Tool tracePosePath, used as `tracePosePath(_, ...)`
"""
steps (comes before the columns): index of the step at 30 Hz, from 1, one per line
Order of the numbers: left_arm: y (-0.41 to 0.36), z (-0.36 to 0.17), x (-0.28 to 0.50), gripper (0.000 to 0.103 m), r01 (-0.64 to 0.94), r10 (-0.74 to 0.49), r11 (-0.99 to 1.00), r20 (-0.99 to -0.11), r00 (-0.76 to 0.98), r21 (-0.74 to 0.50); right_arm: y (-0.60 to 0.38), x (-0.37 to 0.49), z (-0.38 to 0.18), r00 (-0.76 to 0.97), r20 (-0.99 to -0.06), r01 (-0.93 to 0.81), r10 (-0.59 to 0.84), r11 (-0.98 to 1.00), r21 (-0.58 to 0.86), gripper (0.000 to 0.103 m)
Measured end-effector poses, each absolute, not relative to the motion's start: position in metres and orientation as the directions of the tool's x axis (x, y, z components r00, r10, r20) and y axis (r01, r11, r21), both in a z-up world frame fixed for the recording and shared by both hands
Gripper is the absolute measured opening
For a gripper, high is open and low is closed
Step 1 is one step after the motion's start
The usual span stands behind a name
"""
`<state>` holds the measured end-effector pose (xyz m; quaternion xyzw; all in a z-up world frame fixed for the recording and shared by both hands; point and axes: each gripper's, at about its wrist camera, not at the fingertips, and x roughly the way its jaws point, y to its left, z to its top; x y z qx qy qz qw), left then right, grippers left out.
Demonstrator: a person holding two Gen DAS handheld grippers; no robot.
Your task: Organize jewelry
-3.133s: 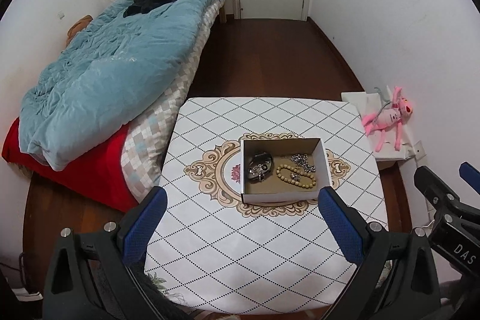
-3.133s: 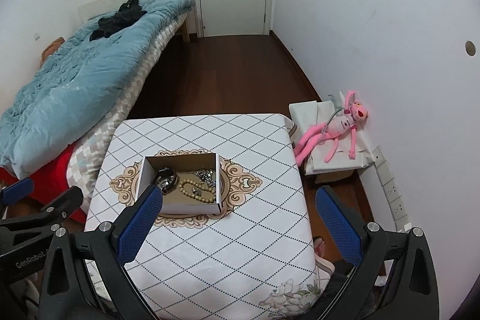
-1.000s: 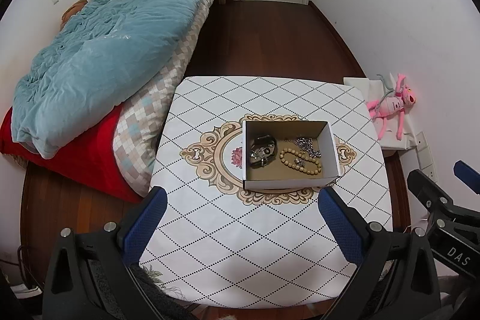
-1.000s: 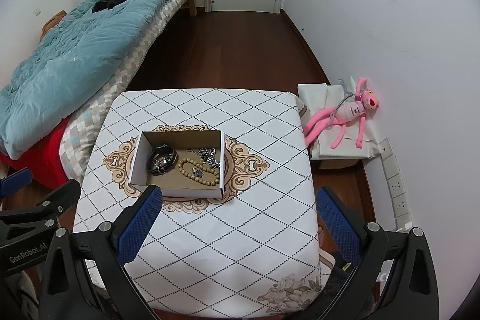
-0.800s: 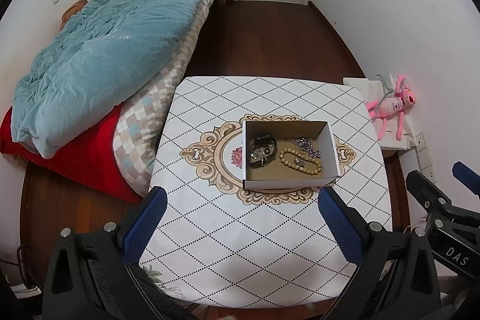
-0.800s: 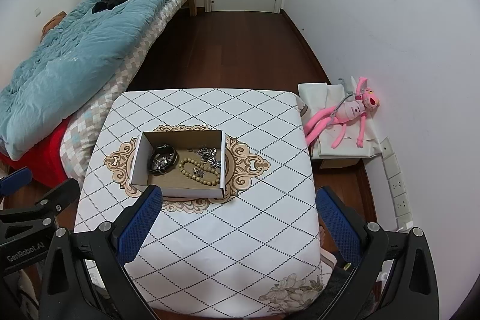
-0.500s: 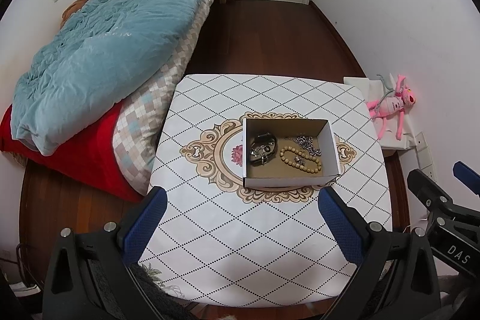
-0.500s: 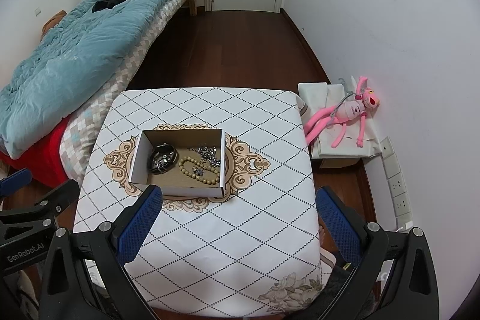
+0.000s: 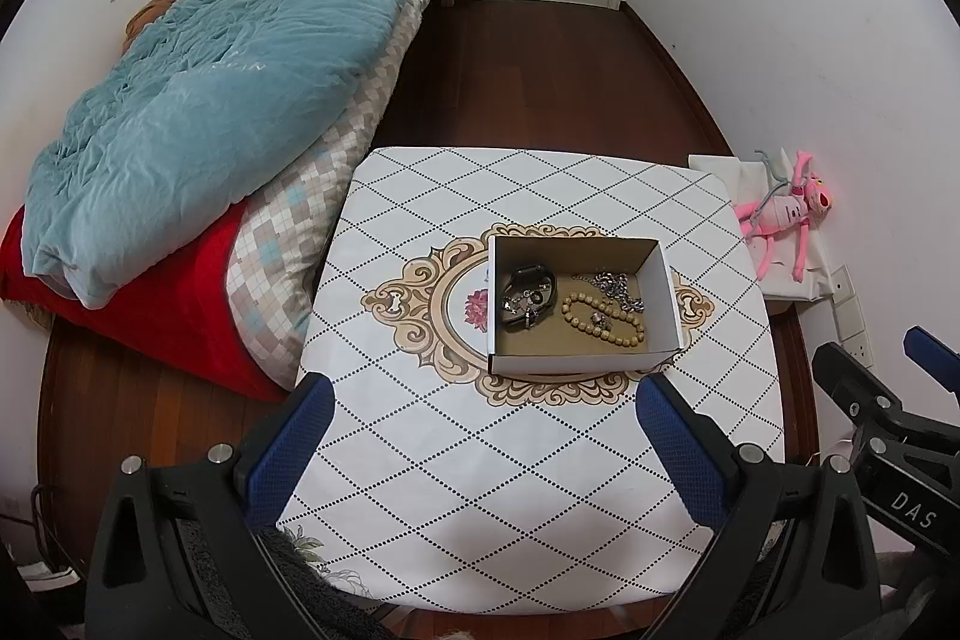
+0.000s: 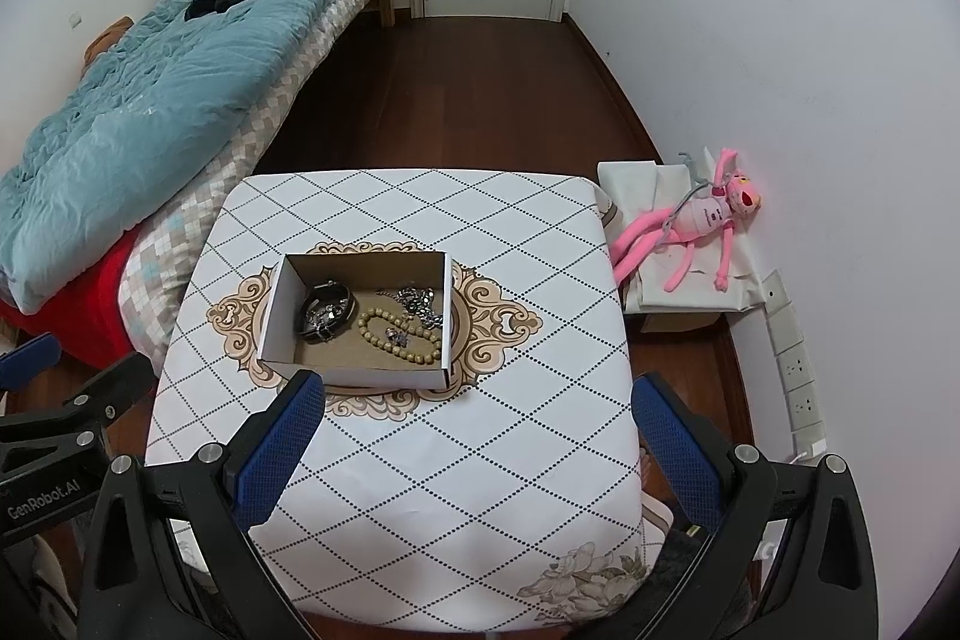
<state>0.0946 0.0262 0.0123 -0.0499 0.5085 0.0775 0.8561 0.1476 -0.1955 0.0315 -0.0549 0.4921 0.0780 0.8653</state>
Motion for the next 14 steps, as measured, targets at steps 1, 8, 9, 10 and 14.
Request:
tracePosePath(1, 0.0263, 0.0123, 0.0946, 0.103, -0.184, 0.082, 0.983, -0.879, 0.471, -0.006, -0.1954, 0.1475, 0.0315, 0.505, -0.859, -0.189, 0.08, 0.982, -0.02, 0.103)
tracePosePath(8, 0.0266, 0.0117, 0.0945, 0.103, -0.185, 0.084, 0.983, -0.878, 0.472, -0.006, -0.1976, 0.1484, 0.0301, 0.501, -0.862, -0.188, 0.076, 0.982, -0.022, 0.103)
tracePosePath(9, 0.0272, 0.0112, 0.0941, 0.103, -0.185, 0.082, 0.983, -0.877, 0.473, -0.008, -0.1978, 0.1484, 0.03, 0.501, -0.862, -0.188, 0.075, 0.982, -0.024, 0.103)
tracePosePath(10, 0.0268, 0.0117, 0.0941, 0.103, -0.187, 0.085, 0.982, -0.877, 0.473, -0.005, -0.198, 0.1483, 0.0299, 0.5, -0.863, -0.188, 0.074, 0.982, -0.025, 0.103)
tracePosePath(14, 0.0281, 0.0105, 0.0928, 0.103, -0.189, 0.089, 0.982, -0.873, 0.479, -0.004, -0.1985, 0.1483, 0.0297, 0.501, -0.862, -0.188, 0.074, 0.982, -0.025, 0.103)
